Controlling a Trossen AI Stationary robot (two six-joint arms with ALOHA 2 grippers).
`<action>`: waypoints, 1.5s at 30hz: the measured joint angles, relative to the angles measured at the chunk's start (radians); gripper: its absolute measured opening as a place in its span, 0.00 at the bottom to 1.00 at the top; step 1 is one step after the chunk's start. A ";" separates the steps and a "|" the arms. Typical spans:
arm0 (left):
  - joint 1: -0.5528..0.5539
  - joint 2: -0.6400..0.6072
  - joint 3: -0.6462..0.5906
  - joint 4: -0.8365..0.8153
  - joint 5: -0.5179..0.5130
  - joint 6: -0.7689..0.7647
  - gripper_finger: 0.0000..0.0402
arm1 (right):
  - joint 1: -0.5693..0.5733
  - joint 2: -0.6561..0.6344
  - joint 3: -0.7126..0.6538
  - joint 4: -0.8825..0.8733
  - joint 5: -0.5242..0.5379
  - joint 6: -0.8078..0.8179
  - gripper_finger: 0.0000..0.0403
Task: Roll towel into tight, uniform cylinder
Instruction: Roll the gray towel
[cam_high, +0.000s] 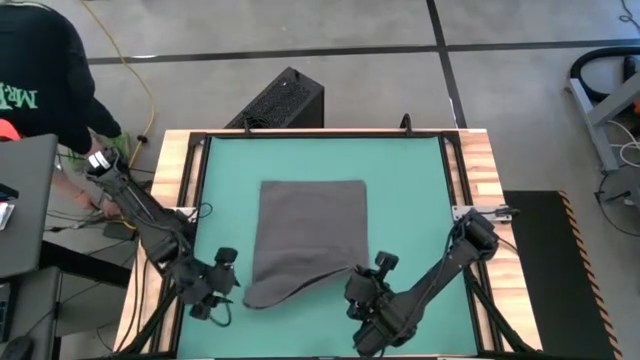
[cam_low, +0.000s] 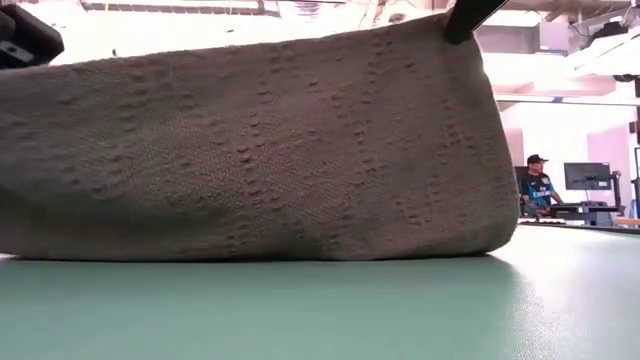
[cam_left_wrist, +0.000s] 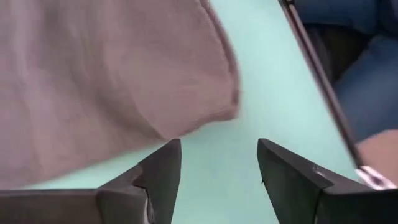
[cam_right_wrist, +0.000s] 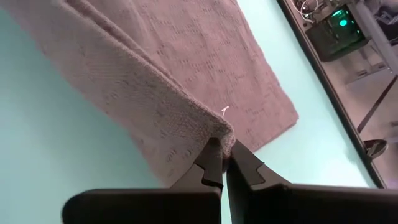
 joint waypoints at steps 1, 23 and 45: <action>-0.024 0.006 0.000 0.002 -0.042 0.017 0.50 | 0.003 0.000 0.000 0.000 -0.003 0.006 0.04; -0.183 0.355 0.001 0.252 -0.445 0.121 0.50 | 0.018 0.000 0.000 0.000 -0.028 0.036 0.04; -0.199 0.361 -0.004 0.360 -0.411 0.204 0.50 | 0.019 0.001 0.000 0.010 -0.049 0.036 0.04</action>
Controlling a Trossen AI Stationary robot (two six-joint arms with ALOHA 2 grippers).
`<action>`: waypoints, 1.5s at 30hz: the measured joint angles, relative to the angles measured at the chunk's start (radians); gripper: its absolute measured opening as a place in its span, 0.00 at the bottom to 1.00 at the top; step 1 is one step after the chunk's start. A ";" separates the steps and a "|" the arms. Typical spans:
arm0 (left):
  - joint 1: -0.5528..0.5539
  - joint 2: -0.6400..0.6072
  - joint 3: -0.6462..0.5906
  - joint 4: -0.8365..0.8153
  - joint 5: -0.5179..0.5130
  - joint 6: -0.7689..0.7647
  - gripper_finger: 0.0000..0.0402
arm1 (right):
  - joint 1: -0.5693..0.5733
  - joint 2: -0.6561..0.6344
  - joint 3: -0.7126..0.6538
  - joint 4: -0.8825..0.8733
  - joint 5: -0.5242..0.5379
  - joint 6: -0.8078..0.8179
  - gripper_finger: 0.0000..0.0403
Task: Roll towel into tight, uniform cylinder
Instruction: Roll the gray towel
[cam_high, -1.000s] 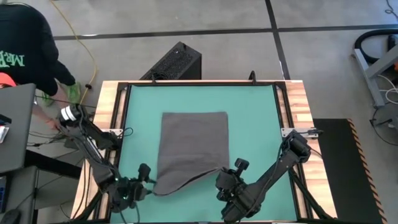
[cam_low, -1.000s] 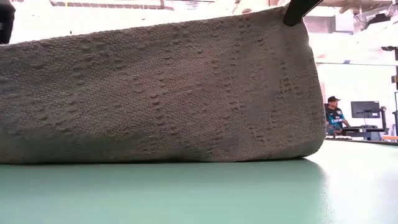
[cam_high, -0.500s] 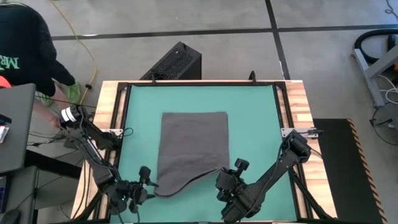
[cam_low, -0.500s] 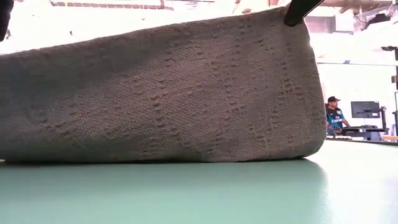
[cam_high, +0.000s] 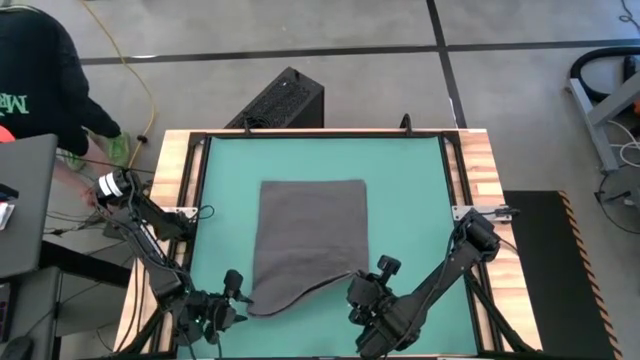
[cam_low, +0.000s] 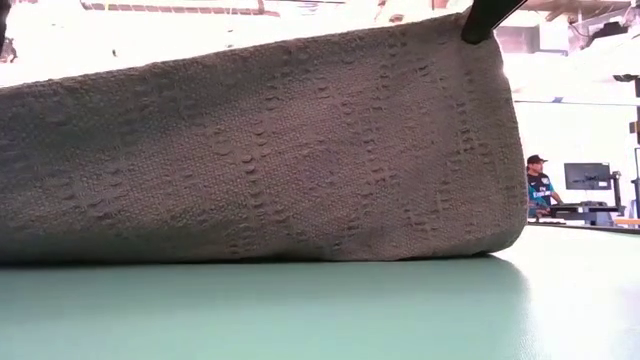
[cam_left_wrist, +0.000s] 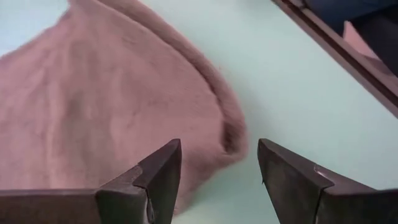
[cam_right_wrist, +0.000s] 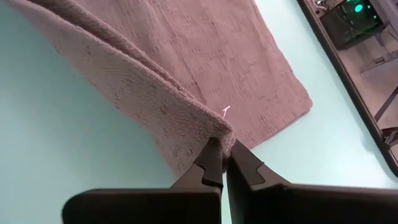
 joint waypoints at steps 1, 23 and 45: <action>-0.003 0.000 0.000 -0.002 0.012 0.006 0.50 | 0.000 0.000 0.000 0.000 0.000 0.000 0.04; 0.012 0.000 -0.003 -0.024 -0.036 0.161 0.56 | 0.000 0.000 0.000 0.000 -0.004 -0.002 0.04; 0.042 0.167 -0.012 0.092 0.058 0.246 0.50 | 0.000 0.000 0.000 0.008 -0.005 -0.002 0.04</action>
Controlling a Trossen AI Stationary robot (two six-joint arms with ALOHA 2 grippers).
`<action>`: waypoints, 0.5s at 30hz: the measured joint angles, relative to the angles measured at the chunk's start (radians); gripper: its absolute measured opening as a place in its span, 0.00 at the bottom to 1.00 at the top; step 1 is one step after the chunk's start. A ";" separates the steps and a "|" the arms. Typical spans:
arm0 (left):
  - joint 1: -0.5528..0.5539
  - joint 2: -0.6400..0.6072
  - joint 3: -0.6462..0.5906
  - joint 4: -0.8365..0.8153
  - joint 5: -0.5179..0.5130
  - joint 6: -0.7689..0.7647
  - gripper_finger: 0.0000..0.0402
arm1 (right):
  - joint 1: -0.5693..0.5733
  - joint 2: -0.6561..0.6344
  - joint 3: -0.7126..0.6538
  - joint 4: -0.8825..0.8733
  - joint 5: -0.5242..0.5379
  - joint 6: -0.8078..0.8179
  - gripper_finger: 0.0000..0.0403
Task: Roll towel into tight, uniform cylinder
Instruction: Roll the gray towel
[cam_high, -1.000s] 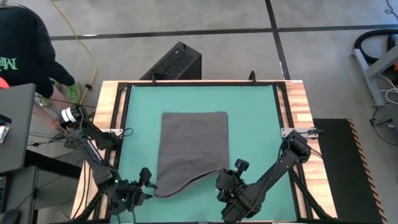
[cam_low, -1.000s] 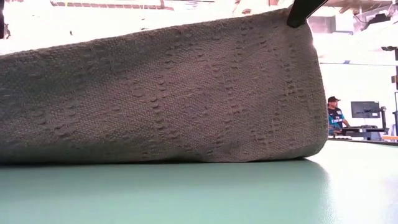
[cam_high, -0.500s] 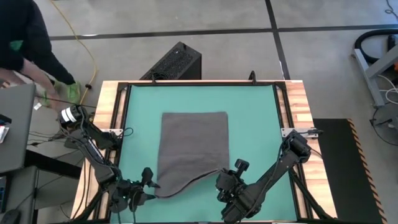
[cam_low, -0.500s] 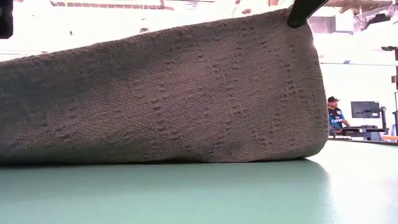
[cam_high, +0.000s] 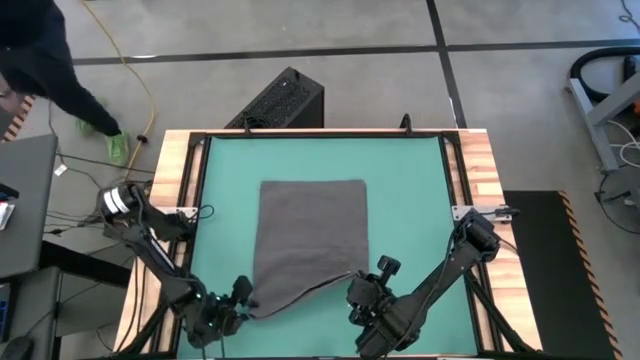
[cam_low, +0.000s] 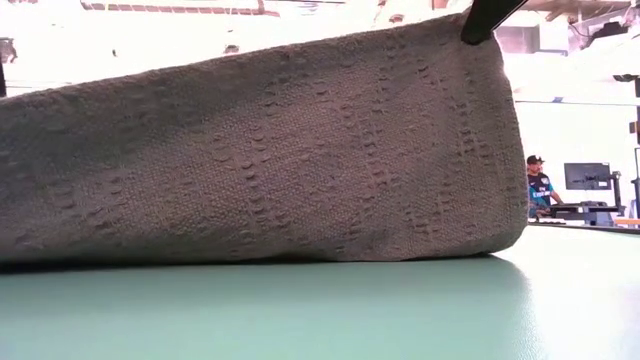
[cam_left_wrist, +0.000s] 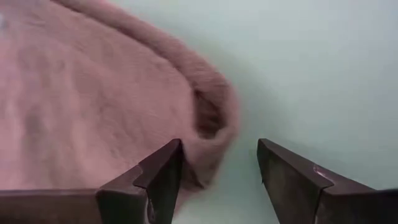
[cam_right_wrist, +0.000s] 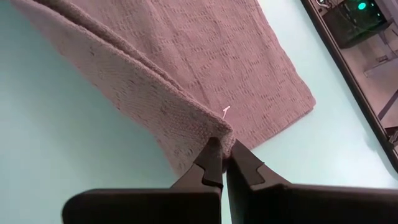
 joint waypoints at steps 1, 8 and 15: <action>0.000 0.014 0.012 0.004 -0.022 0.001 0.50 | 0.000 0.000 0.000 0.000 0.000 0.000 0.04; -0.002 0.022 0.053 0.002 -0.070 -0.050 0.49 | 0.000 0.000 0.000 0.000 0.000 0.000 0.04; -0.001 0.022 0.059 -0.011 -0.100 -0.077 0.48 | 0.000 0.000 0.000 0.001 0.000 0.000 0.04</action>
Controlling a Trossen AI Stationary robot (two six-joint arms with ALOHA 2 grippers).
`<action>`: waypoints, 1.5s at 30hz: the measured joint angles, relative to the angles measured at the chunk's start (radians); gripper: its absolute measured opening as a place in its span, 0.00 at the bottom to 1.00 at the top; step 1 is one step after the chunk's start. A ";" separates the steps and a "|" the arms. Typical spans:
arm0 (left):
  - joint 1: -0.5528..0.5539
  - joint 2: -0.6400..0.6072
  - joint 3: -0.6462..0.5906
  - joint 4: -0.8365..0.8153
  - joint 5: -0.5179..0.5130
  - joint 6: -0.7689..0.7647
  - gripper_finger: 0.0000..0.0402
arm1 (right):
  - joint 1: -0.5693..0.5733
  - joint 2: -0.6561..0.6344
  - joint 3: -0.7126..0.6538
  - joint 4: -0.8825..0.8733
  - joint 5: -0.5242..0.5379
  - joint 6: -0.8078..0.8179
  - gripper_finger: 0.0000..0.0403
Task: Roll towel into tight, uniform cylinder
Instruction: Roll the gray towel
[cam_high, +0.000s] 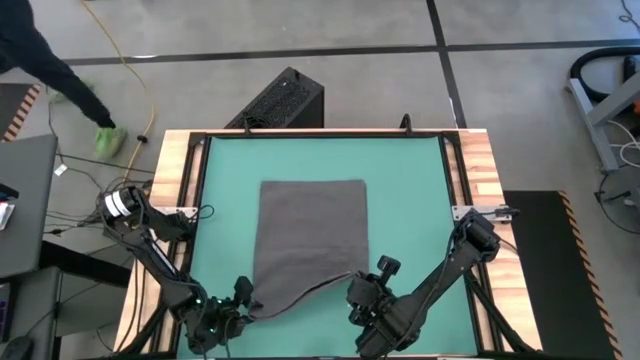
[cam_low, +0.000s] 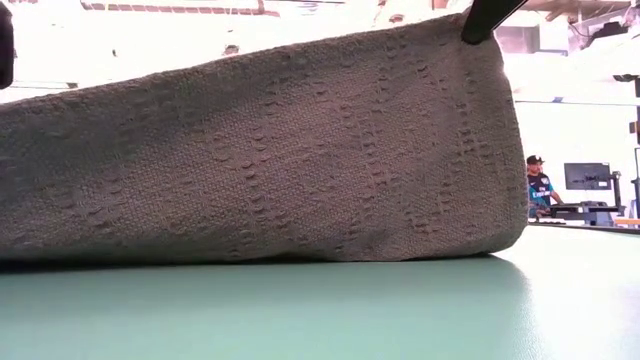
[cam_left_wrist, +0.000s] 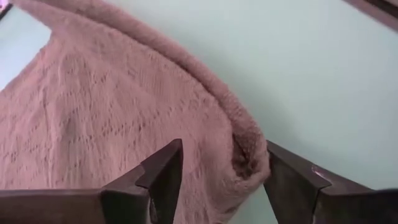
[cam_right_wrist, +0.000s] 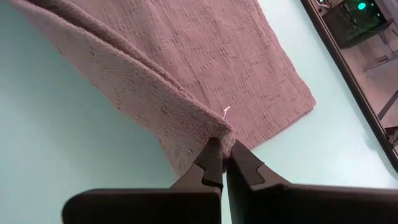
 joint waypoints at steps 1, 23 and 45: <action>0.004 0.005 0.000 -0.002 0.000 -0.001 0.46 | 0.001 0.000 0.000 0.000 0.000 0.000 0.04; -0.052 0.007 0.069 -0.016 -0.135 -0.015 0.01 | 0.011 0.000 0.000 0.034 -0.003 0.035 0.04; 0.086 -0.200 0.069 -0.324 -0.597 -0.042 0.00 | -0.109 -0.088 -0.001 -0.019 0.229 -0.111 0.04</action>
